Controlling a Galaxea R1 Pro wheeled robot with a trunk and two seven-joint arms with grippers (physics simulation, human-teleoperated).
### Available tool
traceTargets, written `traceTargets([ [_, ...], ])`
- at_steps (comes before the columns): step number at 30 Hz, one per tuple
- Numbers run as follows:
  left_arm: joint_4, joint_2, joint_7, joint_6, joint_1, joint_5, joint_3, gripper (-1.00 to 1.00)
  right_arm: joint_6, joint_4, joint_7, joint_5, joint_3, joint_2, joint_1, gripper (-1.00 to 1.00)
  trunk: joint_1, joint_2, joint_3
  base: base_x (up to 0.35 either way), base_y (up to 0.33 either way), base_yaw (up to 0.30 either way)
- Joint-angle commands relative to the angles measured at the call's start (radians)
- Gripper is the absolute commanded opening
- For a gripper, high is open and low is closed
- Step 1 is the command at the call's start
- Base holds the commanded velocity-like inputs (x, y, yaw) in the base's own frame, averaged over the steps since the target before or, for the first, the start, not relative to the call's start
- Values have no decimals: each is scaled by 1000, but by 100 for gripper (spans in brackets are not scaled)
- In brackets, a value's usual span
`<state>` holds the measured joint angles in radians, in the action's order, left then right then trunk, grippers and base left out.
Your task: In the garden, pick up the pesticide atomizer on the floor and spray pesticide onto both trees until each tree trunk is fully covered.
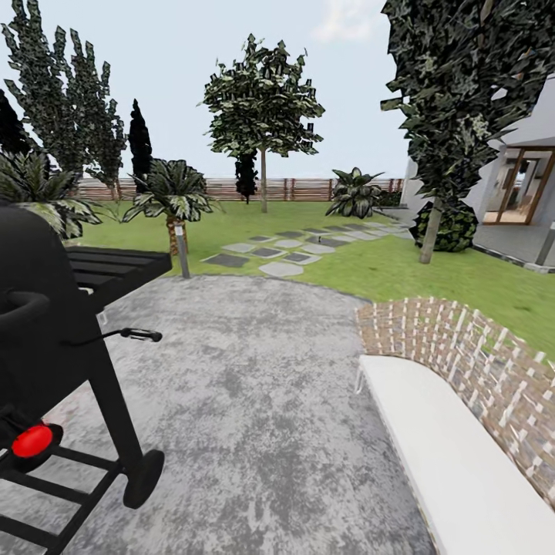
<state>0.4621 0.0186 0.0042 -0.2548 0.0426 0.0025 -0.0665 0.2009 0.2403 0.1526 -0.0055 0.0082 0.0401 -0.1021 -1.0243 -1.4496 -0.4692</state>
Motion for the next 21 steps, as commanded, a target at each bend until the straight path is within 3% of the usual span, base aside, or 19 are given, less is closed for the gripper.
traceTargets([
  [1,1,0,0,-1,0,0,-1,100,3,-1,2,-1,1,0,-1,100,-1,0,-1,350,0,0],
  [21,1,0,0,-1,0,0,-1,100,3,-1,2,-1,1,-10,-1,100,-1,0,-1,350,0,0],
])
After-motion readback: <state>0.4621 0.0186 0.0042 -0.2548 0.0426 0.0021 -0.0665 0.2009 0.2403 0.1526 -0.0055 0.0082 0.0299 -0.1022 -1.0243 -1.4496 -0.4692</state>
